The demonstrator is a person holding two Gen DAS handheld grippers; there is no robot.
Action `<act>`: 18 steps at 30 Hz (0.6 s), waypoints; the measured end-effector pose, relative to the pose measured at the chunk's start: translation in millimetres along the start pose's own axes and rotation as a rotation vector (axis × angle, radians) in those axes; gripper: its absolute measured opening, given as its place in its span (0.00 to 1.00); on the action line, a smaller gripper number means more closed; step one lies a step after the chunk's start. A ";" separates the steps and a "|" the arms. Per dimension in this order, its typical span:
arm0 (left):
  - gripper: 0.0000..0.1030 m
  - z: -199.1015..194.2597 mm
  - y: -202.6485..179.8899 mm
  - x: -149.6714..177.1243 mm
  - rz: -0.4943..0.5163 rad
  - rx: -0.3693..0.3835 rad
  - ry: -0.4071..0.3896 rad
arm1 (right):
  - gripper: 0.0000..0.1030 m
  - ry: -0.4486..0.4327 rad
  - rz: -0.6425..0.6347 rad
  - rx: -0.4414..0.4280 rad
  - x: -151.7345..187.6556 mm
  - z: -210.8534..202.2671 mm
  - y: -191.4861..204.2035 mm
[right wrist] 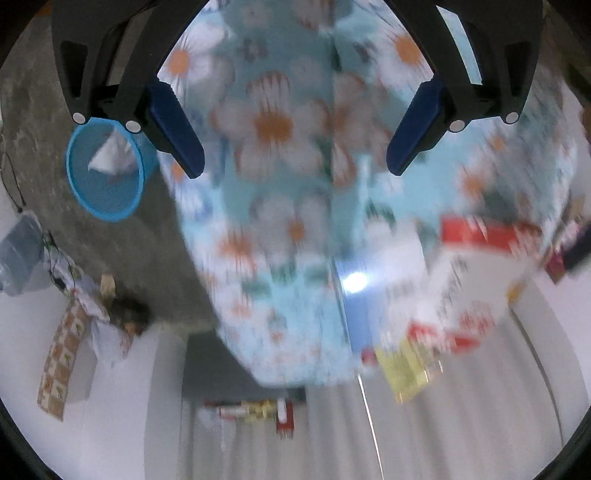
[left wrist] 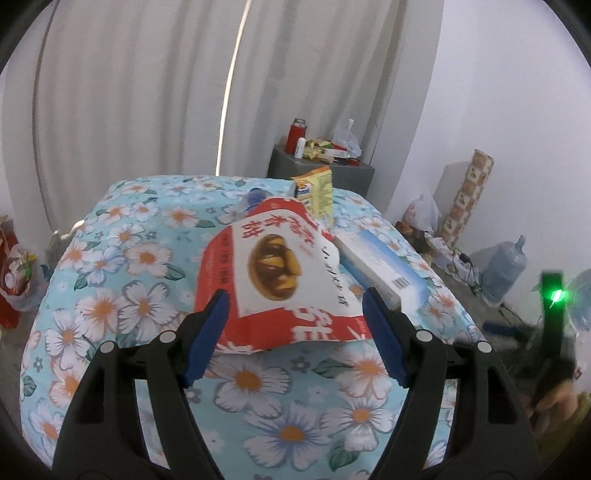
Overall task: Collect trash
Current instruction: 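Move both grippers back toward the items on the bed, then grasp the red-printed snack bag with the left gripper while the right grasps the blue-white box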
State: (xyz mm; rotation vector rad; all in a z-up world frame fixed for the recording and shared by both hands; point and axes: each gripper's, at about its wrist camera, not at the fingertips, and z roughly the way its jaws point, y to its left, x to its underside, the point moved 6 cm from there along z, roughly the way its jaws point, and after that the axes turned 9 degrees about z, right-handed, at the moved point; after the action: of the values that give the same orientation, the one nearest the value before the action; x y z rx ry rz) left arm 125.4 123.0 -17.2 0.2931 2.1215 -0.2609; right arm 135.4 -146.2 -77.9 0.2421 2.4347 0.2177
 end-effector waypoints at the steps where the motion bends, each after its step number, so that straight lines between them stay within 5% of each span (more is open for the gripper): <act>1: 0.69 0.6 2.4 0.3 -0.005 0.002 0.000 | 0.94 -0.015 -0.005 -0.017 -10.1 -2.6 5.0; 10: 0.73 12.9 2.1 3.4 -0.041 0.045 0.027 | 0.94 0.062 -0.055 -0.059 -79.3 44.8 55.6; 18: 0.74 29.3 -2.1 1.9 -0.037 0.032 0.040 | 0.93 0.149 -0.129 -0.008 -82.6 92.1 85.7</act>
State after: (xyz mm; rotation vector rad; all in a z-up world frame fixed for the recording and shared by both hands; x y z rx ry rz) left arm 147.0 112.5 -34.2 0.2805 2.1655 -0.3135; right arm 267.2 -73.5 -78.6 0.0671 2.5851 0.1936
